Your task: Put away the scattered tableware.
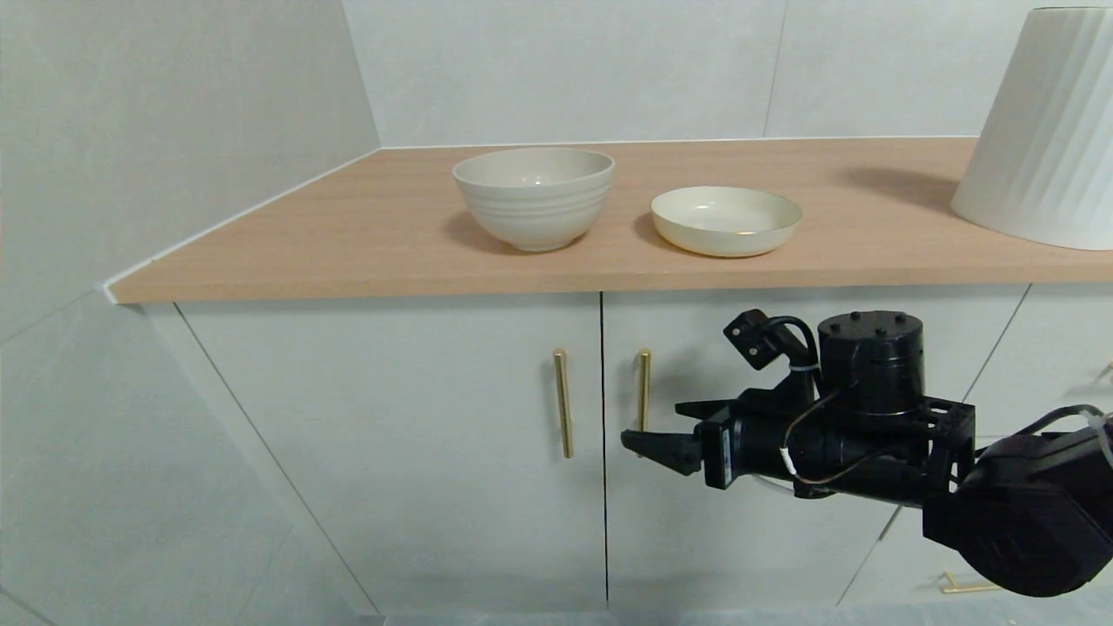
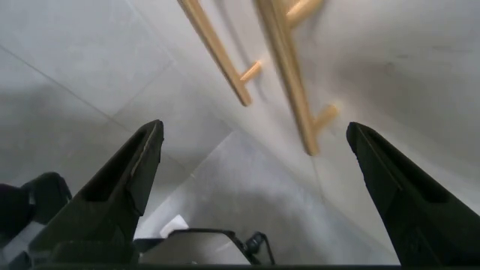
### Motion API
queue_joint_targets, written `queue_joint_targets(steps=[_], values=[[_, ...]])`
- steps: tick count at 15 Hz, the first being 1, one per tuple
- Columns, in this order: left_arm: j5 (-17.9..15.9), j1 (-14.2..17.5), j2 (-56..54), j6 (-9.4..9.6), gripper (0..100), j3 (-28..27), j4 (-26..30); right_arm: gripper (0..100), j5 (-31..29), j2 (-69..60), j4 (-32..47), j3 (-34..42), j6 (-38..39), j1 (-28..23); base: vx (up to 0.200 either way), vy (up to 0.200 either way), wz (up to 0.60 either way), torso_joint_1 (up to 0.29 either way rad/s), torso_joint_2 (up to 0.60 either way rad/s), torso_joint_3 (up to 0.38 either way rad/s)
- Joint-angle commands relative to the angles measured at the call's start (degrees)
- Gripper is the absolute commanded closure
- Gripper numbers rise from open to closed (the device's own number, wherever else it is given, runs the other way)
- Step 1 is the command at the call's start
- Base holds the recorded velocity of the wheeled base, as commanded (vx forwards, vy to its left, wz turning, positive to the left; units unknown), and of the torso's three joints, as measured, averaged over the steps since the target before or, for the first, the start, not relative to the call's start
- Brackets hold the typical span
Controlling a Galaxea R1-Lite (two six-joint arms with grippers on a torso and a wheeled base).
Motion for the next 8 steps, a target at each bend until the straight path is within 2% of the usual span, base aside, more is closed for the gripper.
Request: queue_joint_targets(steps=[1,5,8], values=[[0.02,0.0,0.0,-0.01,0,0.0,0.0,0,-0.08,1.96,-0.9,-0.21,0.41,1.07,0.0,0.0,0.0,0.0,0.0,0.0],[0.02,0.0,0.0,-0.01,0,0.0,-0.09,0,-1.31,6.27,-6.0,-1.0,1.82,1.68,0.0,0.0,0.0,0.0,0.0,0.0],[0.02,0.0,0.0,-0.01,0,0.0,0.0,0,-2.1,7.5,-6.26,-2.84,4.28,3.0,0.0,0.0,0.0,0.0,0.0,0.0]])
